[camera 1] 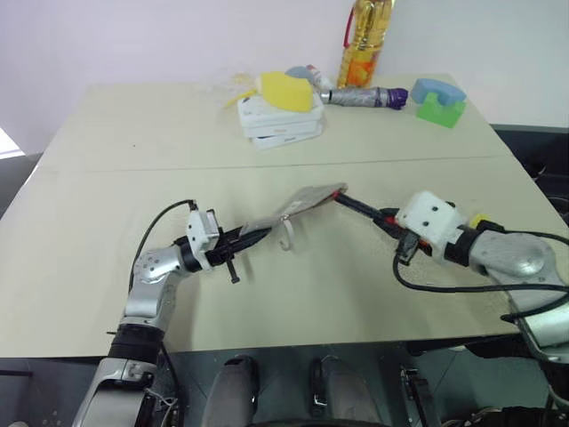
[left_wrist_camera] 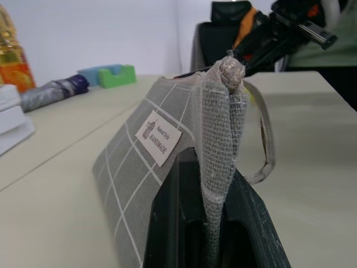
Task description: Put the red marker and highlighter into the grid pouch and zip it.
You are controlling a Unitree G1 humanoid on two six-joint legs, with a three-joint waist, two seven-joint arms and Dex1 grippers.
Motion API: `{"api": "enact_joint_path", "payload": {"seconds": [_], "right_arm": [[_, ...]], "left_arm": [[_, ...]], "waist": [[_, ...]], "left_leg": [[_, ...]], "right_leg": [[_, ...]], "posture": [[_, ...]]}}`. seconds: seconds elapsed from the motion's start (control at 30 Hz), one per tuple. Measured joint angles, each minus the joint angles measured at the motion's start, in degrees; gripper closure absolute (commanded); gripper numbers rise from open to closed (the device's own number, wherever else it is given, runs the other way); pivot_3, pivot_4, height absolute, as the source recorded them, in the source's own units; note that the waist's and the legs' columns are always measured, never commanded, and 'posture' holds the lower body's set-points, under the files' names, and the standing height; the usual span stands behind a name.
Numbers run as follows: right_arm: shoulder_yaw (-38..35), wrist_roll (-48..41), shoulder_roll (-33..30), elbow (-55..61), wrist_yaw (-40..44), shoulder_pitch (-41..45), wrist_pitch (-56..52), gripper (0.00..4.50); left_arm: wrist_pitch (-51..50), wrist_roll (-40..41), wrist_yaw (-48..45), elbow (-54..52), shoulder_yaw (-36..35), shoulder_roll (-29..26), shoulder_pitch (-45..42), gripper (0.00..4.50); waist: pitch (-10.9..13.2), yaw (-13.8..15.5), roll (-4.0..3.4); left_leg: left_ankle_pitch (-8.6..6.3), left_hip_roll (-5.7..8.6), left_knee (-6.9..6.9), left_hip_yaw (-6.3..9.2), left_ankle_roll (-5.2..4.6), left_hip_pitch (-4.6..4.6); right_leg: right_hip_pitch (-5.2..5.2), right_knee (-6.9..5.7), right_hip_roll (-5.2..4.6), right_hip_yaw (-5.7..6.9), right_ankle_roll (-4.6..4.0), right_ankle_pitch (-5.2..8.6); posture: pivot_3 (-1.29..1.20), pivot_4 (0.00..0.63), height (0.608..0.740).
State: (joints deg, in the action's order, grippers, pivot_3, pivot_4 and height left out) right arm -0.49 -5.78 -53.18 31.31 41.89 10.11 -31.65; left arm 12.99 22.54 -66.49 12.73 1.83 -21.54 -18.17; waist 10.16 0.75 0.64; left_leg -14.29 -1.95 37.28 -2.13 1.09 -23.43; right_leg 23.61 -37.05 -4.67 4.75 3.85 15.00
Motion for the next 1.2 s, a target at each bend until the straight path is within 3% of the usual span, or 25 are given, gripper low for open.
{"api": "enact_joint_path", "payload": {"seconds": [0.43, 0.87, 1.2], "right_arm": [[5.3, 4.5, -1.1, 1.3, 3.2, 0.3, 3.3, 4.15], [-0.9, 3.8, -1.1, 2.2, 3.0, -2.0, 2.2, 4.15], [10.4, 8.4, -1.3, 4.0, 7.2, 3.3, 7.8, 4.15]], "left_arm": [[2.3, -0.8, -6.8, 0.0, 2.0, -1.4, -1.9, 4.5], [2.3, -0.7, -7.1, 1.9, 1.8, -1.0, -2.3, 4.5], [3.1, -0.7, -11.5, 2.2, 3.0, -0.7, -4.3, 4.5]], "waist": [[0.0, 0.0, 0.0], [0.0, 0.0, 0.0], [0.0, 0.0, 0.0]], "left_leg": [[0.0, 0.0, 0.03, 0.0, 0.0, 0.0], [0.0, 0.0, 0.05, 0.0, 0.0, 0.0], [0.0, 0.0, 0.07, 0.01, 0.0, 0.0]], "right_leg": [[0.0, -0.01, 0.0, 0.0, 0.0, 0.0], [-0.02, -0.01, 0.0, 0.0, 0.0, 0.0], [-0.03, -0.01, 0.01, 0.0, 0.0, 0.0]], "posture": [[0.0, 0.15, 0.74], [0.0, 0.15, 0.74], [0.0, 0.15, 0.74]]}}
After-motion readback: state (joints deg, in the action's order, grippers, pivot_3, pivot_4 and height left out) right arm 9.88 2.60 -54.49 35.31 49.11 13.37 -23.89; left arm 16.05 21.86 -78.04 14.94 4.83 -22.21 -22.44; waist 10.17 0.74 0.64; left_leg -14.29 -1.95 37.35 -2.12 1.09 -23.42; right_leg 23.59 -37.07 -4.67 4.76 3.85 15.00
